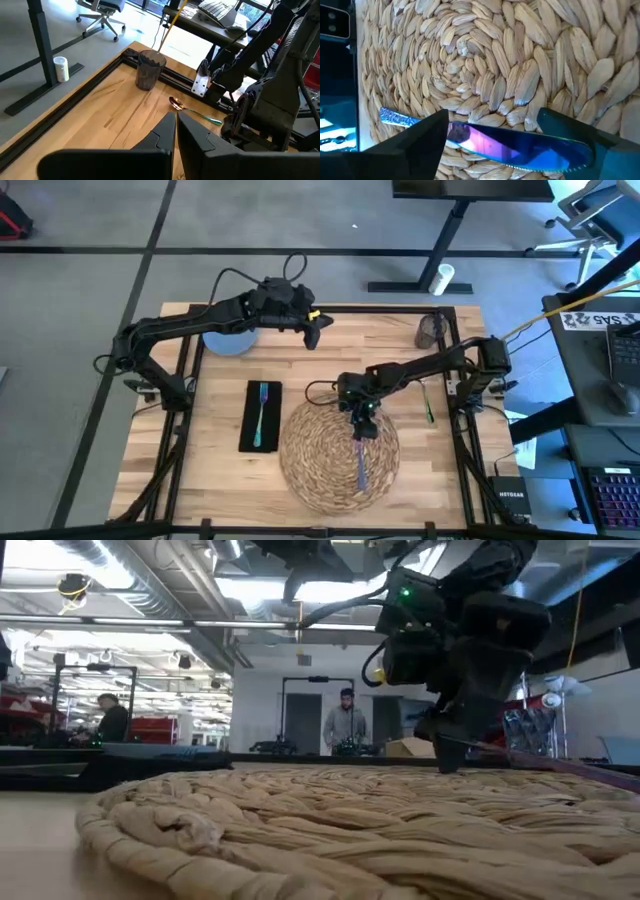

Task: Set table place
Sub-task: Put the blue table knife on top of the brown placemat, then put the blue spoon on top of the brown placemat to the right of the blue spoon

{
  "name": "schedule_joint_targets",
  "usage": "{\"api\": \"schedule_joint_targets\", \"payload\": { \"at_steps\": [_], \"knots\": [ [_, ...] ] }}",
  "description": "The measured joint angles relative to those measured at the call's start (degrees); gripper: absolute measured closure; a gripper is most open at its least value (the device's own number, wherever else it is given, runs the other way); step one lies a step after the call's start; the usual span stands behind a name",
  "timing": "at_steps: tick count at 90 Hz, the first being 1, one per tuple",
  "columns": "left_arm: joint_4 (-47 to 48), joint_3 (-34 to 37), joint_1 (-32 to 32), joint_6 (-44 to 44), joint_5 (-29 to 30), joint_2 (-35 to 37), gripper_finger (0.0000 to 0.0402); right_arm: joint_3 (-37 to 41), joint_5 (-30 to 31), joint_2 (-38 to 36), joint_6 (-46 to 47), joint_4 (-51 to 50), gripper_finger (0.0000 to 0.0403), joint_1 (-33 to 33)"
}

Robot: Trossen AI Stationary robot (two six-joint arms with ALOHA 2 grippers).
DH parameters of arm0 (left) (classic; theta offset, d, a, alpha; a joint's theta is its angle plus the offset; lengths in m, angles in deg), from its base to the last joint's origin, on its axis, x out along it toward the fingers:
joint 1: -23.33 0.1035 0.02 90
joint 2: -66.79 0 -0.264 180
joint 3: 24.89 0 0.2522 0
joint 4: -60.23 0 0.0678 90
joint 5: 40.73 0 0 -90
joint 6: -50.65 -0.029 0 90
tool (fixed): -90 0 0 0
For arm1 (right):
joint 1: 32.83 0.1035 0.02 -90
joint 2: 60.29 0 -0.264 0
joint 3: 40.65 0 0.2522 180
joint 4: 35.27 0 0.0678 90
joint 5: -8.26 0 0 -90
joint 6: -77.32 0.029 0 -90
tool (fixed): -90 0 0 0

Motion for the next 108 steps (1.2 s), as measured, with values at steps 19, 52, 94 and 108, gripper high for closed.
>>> {"api": "schedule_joint_targets", "payload": {
  "at_steps": [19, 52, 94, 108],
  "knots": [
    [0.0, 0.0, -0.04, 0.0, 0.0, 0.0, 0.0402, -4.34, 2.0, 0.0, -0.48, -6.02, 0.0095, -0.41],
    [0.04, 0.0, -0.04, -0.02, 0.0, -0.02, 0.0402, -14.03, 11.14, -0.04, -5.76, -19.96, 0.0095, -0.73],
    [11.08, 0.12, -2.19, -2.04, 1.05, -0.04, 0.0402, -15.62, 14.86, -0.13, -6.43, -26.74, 0.0145, -0.55],
    [14.92, 3.36, -4.83, -2.54, 4.07, -0.07, 0.0402, -13.66, 16.09, -0.13, -3.76, -23.85, 0.025, -0.26]
  ]
}}
